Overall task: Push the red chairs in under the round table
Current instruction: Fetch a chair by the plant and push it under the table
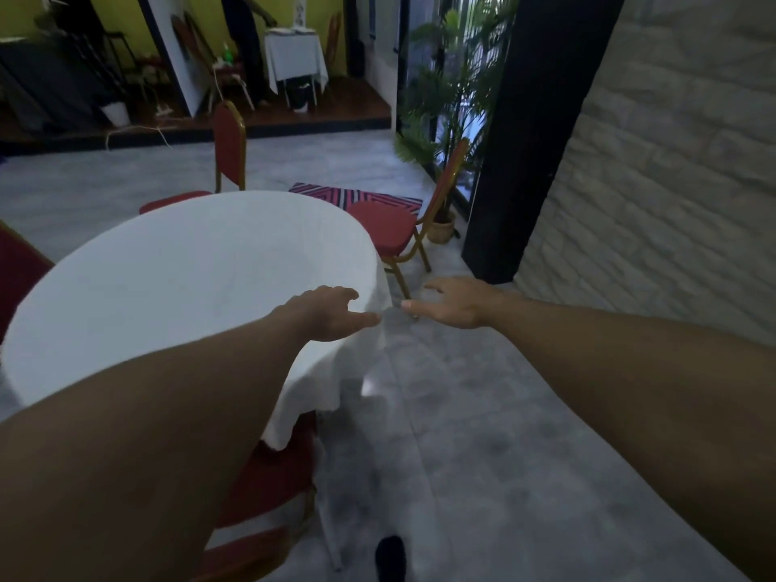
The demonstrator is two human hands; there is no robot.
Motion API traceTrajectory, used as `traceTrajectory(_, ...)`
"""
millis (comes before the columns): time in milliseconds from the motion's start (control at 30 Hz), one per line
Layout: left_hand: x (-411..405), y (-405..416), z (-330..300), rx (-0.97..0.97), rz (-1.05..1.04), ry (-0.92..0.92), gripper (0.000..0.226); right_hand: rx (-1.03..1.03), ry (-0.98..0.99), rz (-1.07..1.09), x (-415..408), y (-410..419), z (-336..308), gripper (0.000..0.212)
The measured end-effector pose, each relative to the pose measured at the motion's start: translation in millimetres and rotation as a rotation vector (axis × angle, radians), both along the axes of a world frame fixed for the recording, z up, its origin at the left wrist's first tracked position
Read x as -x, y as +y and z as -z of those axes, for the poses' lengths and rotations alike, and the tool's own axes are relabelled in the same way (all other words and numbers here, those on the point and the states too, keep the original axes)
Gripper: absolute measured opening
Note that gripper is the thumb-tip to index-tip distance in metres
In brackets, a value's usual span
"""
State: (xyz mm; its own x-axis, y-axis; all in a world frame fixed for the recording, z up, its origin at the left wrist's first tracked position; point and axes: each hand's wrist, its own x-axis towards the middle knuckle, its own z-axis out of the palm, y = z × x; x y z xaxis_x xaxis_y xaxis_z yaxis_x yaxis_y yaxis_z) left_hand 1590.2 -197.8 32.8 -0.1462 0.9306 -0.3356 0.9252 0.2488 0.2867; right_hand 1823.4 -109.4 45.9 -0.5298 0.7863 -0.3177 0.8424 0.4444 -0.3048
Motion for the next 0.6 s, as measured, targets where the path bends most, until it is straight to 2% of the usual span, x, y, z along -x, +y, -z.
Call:
traceTrajectory(133, -13.1, 59.4, -1.0, -0.021, 0.016, -0.018, 0.091, -0.023, 0.011, -0.008, -7.5, 51.9, -6.4, 0.093)
traceTrajectory(333, -24.3, 151.2, -12.8, -0.025, 0.031, -0.062, 0.09, 0.009, -0.018, 0.028, -14.1, 147.6, -5.9, 0.11)
traceTrajectory(400, -29.0, 181.7, -19.7, -0.061, 0.037, -0.081, 0.084, 0.003, -0.013, 0.044, -15.6, 180.5, -5.8, 0.114)
traceTrajectory(600, -33.3, 249.7, -28.0, -0.079, 0.035, -0.087, 0.072, 0.024, 0.018, 0.006, -22.6, 255.2, -7.6, 0.111)
